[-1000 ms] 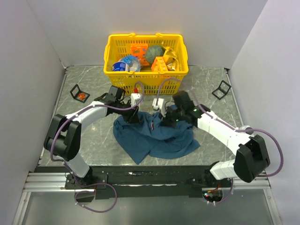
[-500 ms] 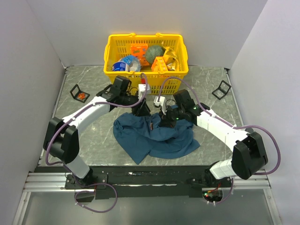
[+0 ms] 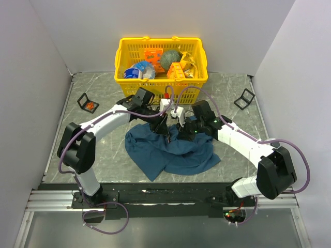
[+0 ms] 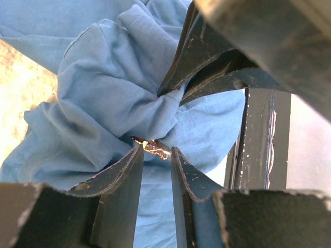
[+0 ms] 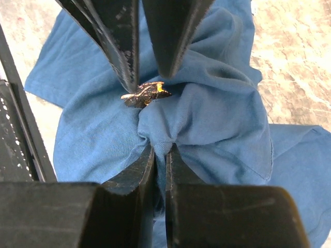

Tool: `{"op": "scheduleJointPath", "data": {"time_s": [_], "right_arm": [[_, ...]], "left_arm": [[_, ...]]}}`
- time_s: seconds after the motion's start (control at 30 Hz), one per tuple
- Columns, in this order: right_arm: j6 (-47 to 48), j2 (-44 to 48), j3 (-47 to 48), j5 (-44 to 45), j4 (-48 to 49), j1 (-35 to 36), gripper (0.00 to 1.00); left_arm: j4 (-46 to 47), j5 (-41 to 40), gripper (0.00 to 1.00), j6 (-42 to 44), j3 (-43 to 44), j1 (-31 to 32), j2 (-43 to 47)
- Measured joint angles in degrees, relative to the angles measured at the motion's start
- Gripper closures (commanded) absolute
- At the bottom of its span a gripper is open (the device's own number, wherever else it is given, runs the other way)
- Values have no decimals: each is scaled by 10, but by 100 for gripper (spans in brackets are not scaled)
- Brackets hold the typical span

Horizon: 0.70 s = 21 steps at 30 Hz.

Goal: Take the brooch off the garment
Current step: Remove the brooch from the clothes.

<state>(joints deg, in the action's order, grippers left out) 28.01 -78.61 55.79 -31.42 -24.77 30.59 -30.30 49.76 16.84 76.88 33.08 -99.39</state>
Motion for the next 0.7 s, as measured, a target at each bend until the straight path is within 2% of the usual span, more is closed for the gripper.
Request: {"op": "scheduleJointPath", "data": {"time_s": [0.27,0.7], "right_arm": [[-13,5,-11,5,11,-7,100],[-31,29,-18,-1,46,-24,100]], "left_arm": [[0,-6,65,-8,-5,0,1],[53,17,64,-80,-45,-11,3]]}}
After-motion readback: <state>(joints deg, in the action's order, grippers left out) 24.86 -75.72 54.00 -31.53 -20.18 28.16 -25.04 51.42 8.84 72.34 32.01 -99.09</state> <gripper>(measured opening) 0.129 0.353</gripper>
